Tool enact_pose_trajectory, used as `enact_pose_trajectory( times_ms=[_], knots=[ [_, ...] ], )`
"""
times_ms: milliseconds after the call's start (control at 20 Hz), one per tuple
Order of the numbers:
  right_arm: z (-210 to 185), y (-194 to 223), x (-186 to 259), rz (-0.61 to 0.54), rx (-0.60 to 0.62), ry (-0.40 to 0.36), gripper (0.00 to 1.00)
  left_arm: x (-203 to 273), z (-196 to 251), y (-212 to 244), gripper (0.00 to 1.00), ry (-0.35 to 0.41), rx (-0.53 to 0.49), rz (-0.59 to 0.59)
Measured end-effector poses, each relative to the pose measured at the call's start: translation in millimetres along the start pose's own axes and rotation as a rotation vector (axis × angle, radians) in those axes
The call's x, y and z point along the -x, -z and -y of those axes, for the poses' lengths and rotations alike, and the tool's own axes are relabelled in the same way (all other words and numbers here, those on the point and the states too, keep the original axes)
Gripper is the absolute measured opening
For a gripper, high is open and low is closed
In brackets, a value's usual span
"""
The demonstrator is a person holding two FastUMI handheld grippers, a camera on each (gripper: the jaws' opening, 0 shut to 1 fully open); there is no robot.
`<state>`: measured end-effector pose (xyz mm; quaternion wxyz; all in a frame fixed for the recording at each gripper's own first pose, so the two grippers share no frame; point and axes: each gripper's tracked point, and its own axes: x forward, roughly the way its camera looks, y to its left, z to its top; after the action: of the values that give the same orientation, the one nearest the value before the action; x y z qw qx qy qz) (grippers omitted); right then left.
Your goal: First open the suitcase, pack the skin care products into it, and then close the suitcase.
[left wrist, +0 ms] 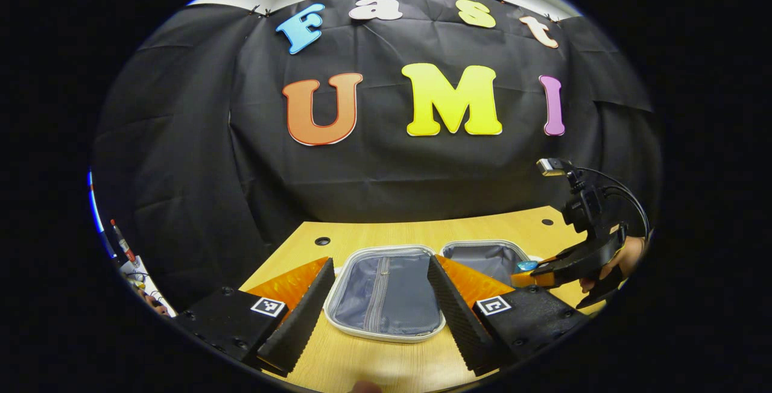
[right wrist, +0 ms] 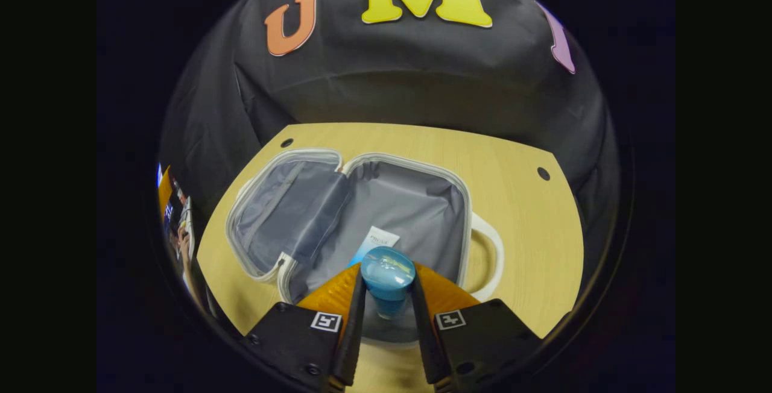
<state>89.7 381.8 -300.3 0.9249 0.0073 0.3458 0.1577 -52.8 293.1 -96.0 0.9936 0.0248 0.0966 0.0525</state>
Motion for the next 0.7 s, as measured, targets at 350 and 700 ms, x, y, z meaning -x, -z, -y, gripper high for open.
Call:
enact_pose_trajectory(
  times_ms=[350, 700],
  knots=[
    [16, -7, -53, -0.074, -0.135, 0.086, 0.4, -5, -18, 11, 0.99, -0.034, -0.011, -0.032],
    [35, 24, -84, -0.206, -0.283, 0.194, 0.4, -4, -39, 38, 0.99, -0.08, 0.005, -0.097]
  ],
)
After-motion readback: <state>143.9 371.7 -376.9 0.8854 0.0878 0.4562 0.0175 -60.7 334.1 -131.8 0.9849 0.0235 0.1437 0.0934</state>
